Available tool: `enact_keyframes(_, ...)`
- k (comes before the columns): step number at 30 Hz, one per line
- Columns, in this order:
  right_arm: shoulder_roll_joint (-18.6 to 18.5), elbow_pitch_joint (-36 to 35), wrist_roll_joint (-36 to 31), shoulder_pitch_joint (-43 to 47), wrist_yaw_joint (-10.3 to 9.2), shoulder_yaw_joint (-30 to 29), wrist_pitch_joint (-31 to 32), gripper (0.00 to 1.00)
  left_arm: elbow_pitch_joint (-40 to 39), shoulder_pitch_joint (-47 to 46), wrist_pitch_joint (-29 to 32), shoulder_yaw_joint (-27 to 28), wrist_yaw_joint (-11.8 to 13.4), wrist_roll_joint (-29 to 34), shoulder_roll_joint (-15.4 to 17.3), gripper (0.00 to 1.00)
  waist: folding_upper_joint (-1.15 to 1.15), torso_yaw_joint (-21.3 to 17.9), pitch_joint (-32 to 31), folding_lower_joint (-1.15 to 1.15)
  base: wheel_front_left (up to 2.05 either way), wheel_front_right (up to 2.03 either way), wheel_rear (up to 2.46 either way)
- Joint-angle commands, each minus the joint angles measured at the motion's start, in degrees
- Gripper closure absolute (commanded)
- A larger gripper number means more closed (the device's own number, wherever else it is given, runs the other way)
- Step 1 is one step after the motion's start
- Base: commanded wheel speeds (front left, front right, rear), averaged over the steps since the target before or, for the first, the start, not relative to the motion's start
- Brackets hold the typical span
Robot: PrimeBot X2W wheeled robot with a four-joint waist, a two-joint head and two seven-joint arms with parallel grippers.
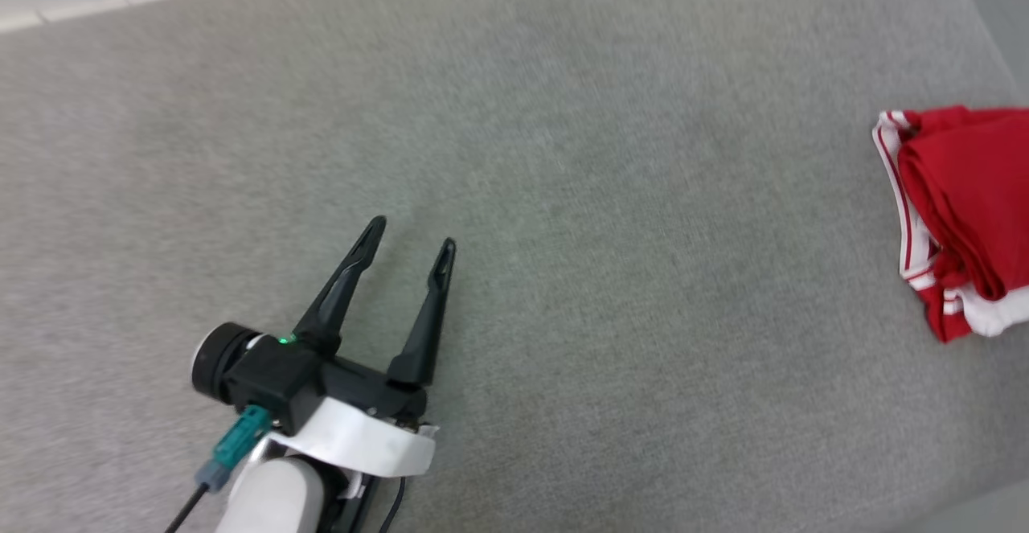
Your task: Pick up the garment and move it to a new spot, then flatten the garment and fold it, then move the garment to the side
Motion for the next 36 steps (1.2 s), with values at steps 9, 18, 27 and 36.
enact_keyframes(9, 14.12, -15.68, 7.78, 13.53, -0.07, -7.86, -3.98, 0.0, 1.23, 5.75, -0.12, 8.14, 0.04, -0.54, -1.87, 0.0, 0.0, 7.44, -12.12, 0.0, 0.0, 0.0, 0.0)
enact_keyframes(18, 27.73, -23.0, 10.61, 28.59, -0.07, -9.25, -9.64, 0.0, 3.44, 9.35, -0.12, 11.98, 0.03, 1.52, -3.67, 0.0, 0.0, 11.29, -16.64, 0.0, 0.0, 0.0, 0.0)
enact_keyframes(27, 32.64, -22.11, 10.91, 35.9, -0.07, -7.53, -13.38, 0.0, 6.78, 11.58, -0.12, 14.33, 0.03, 1.47, -5.4, 0.0, 0.0, 12.81, -18.7, 0.0, 0.0, 0.0, 0.0)
enact_keyframes(36, 33.49, -21.2, 9.49, 37.84, -0.07, -6.61, -14.21, 0.0, 6.81, 12.72, -0.12, 14.2, 0.04, 2.01, -5.67, 0.0, 0.0, 13.27, -19.31, 0.0, 0.0, 0.0, 0.0)
